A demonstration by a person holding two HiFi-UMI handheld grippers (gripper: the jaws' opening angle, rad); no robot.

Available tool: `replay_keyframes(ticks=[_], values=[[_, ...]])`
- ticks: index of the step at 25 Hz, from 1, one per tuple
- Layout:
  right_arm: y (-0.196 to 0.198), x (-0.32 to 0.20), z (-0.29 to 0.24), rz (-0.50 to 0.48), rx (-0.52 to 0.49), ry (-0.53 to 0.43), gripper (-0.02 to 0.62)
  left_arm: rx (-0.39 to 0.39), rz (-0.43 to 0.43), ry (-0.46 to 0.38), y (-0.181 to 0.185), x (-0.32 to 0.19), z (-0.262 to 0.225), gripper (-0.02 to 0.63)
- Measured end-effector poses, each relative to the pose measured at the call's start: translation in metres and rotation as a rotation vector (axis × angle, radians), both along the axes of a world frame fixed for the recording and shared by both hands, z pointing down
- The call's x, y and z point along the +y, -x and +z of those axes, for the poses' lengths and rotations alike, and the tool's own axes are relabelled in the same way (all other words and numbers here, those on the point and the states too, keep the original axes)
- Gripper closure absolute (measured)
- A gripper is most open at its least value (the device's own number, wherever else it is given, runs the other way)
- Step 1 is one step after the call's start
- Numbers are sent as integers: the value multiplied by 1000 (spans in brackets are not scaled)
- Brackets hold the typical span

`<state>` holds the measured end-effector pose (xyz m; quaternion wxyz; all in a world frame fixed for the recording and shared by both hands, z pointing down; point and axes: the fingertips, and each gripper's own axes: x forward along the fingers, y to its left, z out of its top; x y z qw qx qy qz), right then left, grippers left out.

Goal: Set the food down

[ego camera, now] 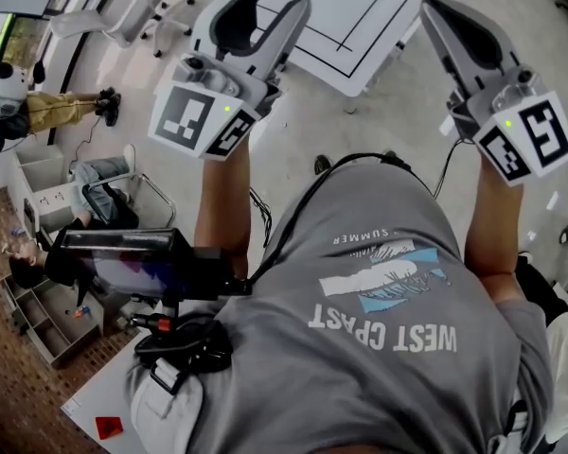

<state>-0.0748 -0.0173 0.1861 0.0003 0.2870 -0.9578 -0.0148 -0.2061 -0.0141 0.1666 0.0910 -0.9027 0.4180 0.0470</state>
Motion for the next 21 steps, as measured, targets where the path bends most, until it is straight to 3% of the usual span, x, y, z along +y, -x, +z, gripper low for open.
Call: replay_keyframes(ticks=[7, 21], values=[[27, 11, 8, 34, 6, 6, 589, 10, 35, -8, 28, 4, 8, 414], [42, 15, 17, 72, 38, 19, 589, 33, 76, 1, 42, 2, 19, 414]])
